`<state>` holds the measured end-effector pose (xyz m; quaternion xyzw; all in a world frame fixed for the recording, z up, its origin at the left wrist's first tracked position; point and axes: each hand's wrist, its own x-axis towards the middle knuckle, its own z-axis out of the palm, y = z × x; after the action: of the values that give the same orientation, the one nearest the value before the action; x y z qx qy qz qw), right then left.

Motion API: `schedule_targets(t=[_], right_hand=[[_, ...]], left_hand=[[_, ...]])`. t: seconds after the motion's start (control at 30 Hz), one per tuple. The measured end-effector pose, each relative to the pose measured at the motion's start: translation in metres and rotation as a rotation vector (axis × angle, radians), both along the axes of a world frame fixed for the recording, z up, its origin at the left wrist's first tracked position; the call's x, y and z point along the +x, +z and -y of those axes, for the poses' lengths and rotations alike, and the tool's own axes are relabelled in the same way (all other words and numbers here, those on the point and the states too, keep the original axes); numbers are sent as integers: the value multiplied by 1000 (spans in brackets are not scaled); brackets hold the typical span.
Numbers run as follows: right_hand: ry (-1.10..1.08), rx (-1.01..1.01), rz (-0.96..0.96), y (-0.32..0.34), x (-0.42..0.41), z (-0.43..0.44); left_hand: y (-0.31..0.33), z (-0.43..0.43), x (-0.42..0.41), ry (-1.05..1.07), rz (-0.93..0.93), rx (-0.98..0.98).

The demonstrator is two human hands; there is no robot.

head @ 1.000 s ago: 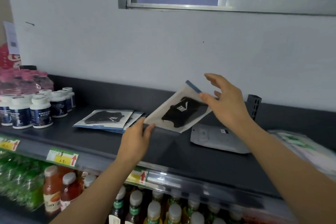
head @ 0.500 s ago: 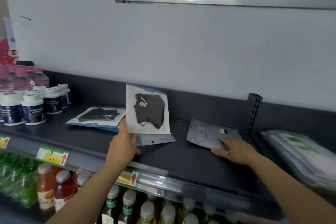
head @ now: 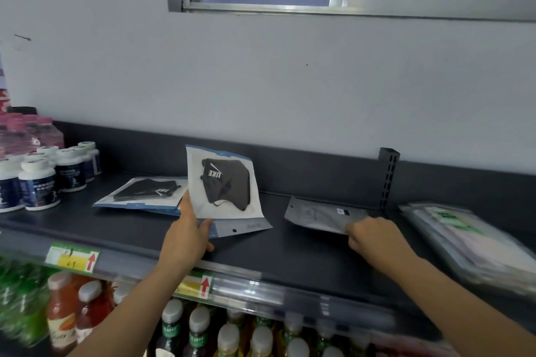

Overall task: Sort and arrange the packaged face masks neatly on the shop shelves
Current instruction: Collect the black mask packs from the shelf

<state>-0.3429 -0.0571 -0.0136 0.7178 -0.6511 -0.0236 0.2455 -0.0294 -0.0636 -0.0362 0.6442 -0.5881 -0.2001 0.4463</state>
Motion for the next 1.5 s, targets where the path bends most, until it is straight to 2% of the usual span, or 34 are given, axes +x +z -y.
schedule_targets(t=[0.07,0.2,0.23,0.33,0.4,0.67,0.8,0.9,1.07,1.37,1.5], right_hand=[[26,-147,147,11,-2,-6],[123,-520,765,50,1,-17],[117,-541,927,60,2,-18],[124,-435,1380,71,5,-16],[106,-379,1509,66,6,-14],[49,-328,1463,39,3,-14],[79,-360,1518,41,2,-22],[105,-421,1565,43,1,-31],[111,-601,1747,29,0,-45],[45,-782,1726,26,-36,-99],[-40,-841,1839,16,-63,-126]], left_hand=[[-1,-2,1,-9,1,-10],[-1,-5,2,-23,11,-17],[-1,-5,2,-25,15,-19],[-1,-7,3,-33,33,-33],[-1,-7,3,-40,39,-39],[-2,-9,5,-61,-12,-83],[1,-16,4,-63,-161,-183],[5,-27,-2,-45,-255,-258],[11,-38,-29,-102,-281,-362],[7,-47,-83,-313,-319,-371],[5,-52,-116,-383,-337,-341]])
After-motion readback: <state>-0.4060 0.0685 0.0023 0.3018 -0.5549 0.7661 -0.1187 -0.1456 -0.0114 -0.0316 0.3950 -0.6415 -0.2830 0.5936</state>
